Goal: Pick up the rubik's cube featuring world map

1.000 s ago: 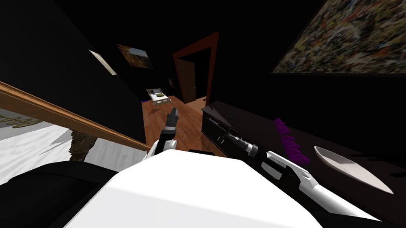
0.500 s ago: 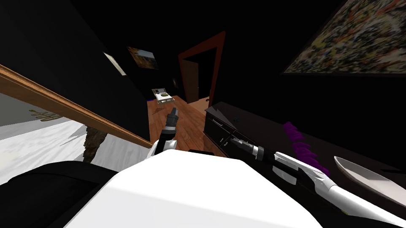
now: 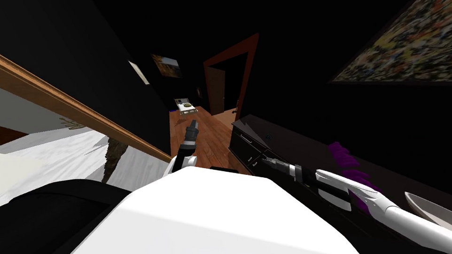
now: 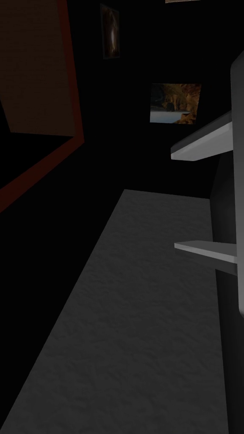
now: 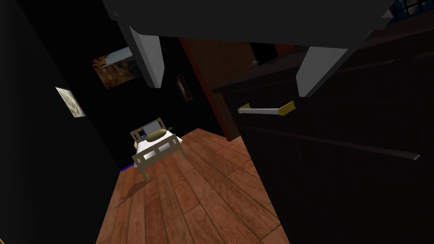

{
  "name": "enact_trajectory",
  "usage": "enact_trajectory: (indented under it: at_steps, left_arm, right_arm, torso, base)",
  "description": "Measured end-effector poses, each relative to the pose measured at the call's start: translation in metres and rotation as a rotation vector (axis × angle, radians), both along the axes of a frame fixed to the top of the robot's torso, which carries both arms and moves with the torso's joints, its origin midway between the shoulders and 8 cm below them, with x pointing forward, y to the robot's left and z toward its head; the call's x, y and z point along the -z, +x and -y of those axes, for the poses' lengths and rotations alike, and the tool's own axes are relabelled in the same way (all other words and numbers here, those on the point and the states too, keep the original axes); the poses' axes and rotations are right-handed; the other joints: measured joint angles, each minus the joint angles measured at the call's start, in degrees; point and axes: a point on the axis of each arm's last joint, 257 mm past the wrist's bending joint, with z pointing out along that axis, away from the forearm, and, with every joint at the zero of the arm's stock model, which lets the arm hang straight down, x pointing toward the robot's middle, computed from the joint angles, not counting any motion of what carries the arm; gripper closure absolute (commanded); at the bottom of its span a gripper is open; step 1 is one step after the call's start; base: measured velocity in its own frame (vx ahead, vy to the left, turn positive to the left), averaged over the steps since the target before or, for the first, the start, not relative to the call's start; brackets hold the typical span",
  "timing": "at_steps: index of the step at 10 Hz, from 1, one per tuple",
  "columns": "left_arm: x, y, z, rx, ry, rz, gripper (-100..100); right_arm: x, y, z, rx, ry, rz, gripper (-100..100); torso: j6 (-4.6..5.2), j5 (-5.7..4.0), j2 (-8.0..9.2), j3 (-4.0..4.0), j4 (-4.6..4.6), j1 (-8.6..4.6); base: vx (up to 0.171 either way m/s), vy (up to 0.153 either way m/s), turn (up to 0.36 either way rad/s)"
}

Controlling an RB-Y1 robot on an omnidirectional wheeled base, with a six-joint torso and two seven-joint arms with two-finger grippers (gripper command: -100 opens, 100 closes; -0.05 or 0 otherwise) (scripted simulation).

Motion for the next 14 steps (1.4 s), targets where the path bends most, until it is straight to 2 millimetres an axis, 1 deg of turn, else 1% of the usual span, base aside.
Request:
enact_trajectory:
  at_steps: [1,2,3,4,5,6,7,8,9,10,11,12,13,14]
  left_arm:
    - [0.000,0.000,0.000,0.000,0.000,0.000,0]
    - [0.000,0.000,0.000,0.000,0.000,0.000,0]
    - [0.000,0.000,0.000,0.000,0.000,0.000,0]
    - [0.000,0.000,0.000,0.000,0.000,0.000,0]
    - [0.000,0.000,0.000,0.000,0.000,0.000,0]
    - [0.000,0.000,0.000,0.000,0.000,0.000,0]
    - [0.000,0.000,0.000,0.000,0.000,0.000,0]
    - [0.000,0.000,0.000,0.000,0.000,0.000,0]
    - [0.000,0.000,0.000,0.000,0.000,0.000,0]
    - [0.000,0.000,0.000,0.000,0.000,0.000,0]
    - [0.000,0.000,0.000,0.000,0.000,0.000,0]
    - [0.000,0.000,0.000,0.000,0.000,0.000,0]
    - [0.000,0.000,0.000,0.000,0.000,0.000,0]
    - [0.000,0.000,0.000,0.000,0.000,0.000,0]
  right_arm:
    - [-0.001,-0.009,0.015,-0.003,-0.038,-0.023,-100]
    - [0.001,-0.010,0.029,-0.015,-0.079,-0.032,-100]
    - [0.006,-0.019,0.045,-0.021,-0.126,-0.059,-100]
    - [0.005,-0.023,0.058,-0.029,-0.164,-0.074,-100]
    - [0.012,-0.029,0.073,-0.038,-0.212,-0.095,-100]
    - [0.011,-0.033,0.085,-0.039,-0.242,-0.112,-100]
    - [0.008,-0.034,0.092,-0.043,-0.259,-0.117,-100]
    - [0.007,-0.043,0.105,-0.048,-0.295,-0.140,-100]
    - [0.003,-0.045,0.117,-0.056,-0.329,-0.149,-100]
    - [-0.002,-0.048,0.138,-0.065,-0.382,-0.170,-100]
    - [-0.004,-0.059,0.160,-0.065,-0.431,-0.208,-100]
    - [-0.007,-0.064,0.171,-0.072,-0.465,-0.222,-100]
    - [-0.010,-0.075,0.187,-0.077,-0.509,-0.249,-100]
    - [-0.013,-0.077,0.197,-0.084,-0.537,-0.258,-100]
  torso:
    - [-0.05,0.02,-0.06,-0.03,-0.01,0.08]
    - [-0.01,0.00,-0.08,-0.05,-0.02,0.05]
    - [-0.05,0.00,-0.15,-0.08,-0.03,0.05]
    - [-0.01,0.01,-0.16,-0.09,-0.03,0.03]
    - [-0.05,-0.01,-0.24,-0.14,-0.05,0.09]
    - [-0.01,0.01,-0.19,-0.11,-0.05,0.04]
    - [0.01,-0.02,-0.05,-0.03,-0.01,-0.06]
    - [-0.04,-0.01,-0.10,-0.06,-0.02,-0.02]
    - [0.00,-0.01,-0.14,-0.08,-0.03,-0.02]
    - [-0.04,-0.01,-0.20,-0.11,-0.04,-0.03]
    - [-0.06,-0.01,-0.38,-0.22,-0.09,-0.03]
    - [0.01,-0.03,-0.38,-0.23,-0.09,-0.04]
    - [-0.03,-0.01,-0.38,-0.22,-0.09,0.05]
    - [-0.01,-0.01,-0.26,-0.16,-0.07,0.05]
  base:
    - [0.052,0.044,0.081]
    - [0.070,0.047,0.173]
    - [0.073,0.037,0.080]
    - [0.097,0.058,0.147]
    - [0.074,0.036,0.087]
    - [0.030,0.003,-0.004]
    - [0.060,0.024,0.180]
    - [0.072,0.022,0.082]
    - [0.082,0.019,0.149]
    - [0.140,0.018,0.284]
    - [0.134,0.009,0.056]
    - [0.126,0.038,0.089]
    - [0.088,0.036,0.076]
    - [0.093,0.007,0.155]
